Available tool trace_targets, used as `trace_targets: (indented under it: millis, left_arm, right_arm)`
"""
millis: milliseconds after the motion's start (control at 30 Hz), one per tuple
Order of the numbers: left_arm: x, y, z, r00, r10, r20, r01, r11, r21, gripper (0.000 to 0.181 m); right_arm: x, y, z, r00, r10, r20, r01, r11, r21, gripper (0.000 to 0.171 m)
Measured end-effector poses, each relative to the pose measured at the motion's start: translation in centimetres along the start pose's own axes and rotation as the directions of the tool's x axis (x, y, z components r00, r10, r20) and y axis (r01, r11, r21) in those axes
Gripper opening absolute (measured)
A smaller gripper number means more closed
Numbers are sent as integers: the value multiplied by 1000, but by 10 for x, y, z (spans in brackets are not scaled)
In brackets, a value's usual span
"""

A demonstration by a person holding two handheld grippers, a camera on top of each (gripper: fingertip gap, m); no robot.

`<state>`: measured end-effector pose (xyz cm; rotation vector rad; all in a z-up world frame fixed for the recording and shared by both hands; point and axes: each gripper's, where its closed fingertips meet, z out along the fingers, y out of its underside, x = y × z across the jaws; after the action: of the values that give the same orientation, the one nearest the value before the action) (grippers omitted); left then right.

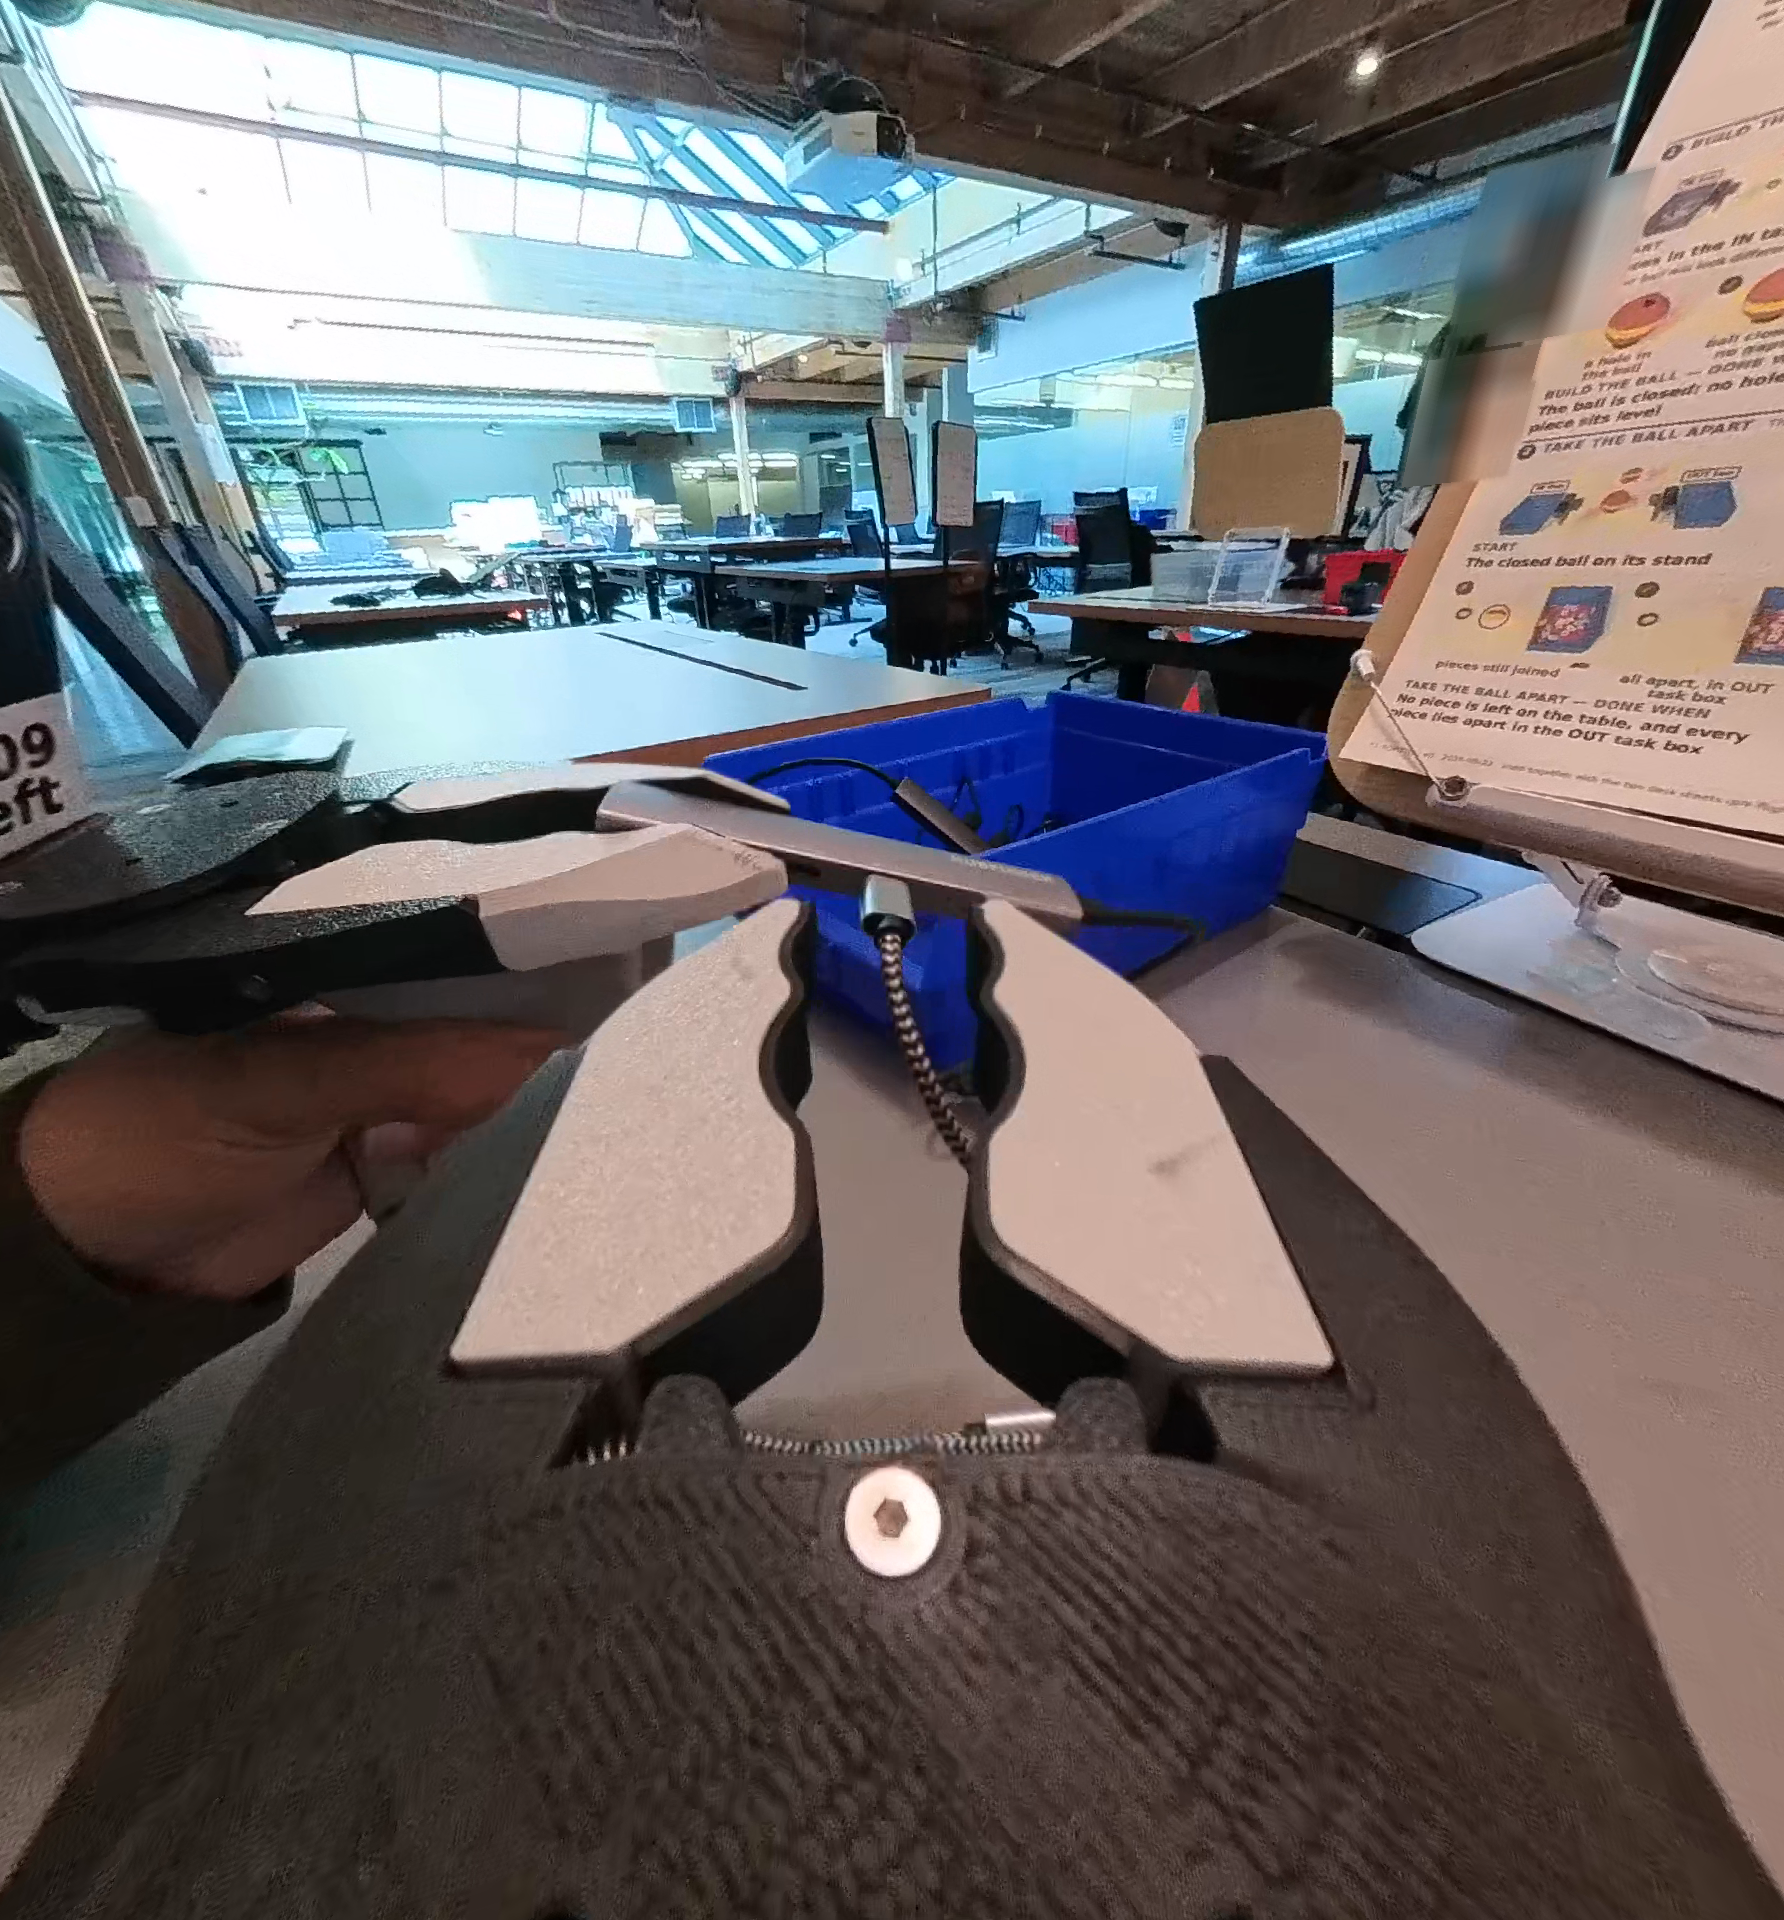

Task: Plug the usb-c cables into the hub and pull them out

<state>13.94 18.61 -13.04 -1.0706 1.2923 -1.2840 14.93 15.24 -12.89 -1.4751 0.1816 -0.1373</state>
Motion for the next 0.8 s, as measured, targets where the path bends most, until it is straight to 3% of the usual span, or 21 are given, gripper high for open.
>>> trace_targets:
  millis: [333,600,800]
  left_arm:
    - [22,-2,12,998,43,-54,-42,999,23,23]
    - [20,-1,12,995,96,-33,-95,995,26,23]
    - [23,-8,10,993,104,-49,-101,993,67,23]
  right_arm:
    - [16,6,-6,995,78,-67,-79,997,-8,18]
    - [11,12,-3,958,283,-40,-283,959,-2,11]
    - [9,1,-6,965,260,-21,-259,965,46,10]
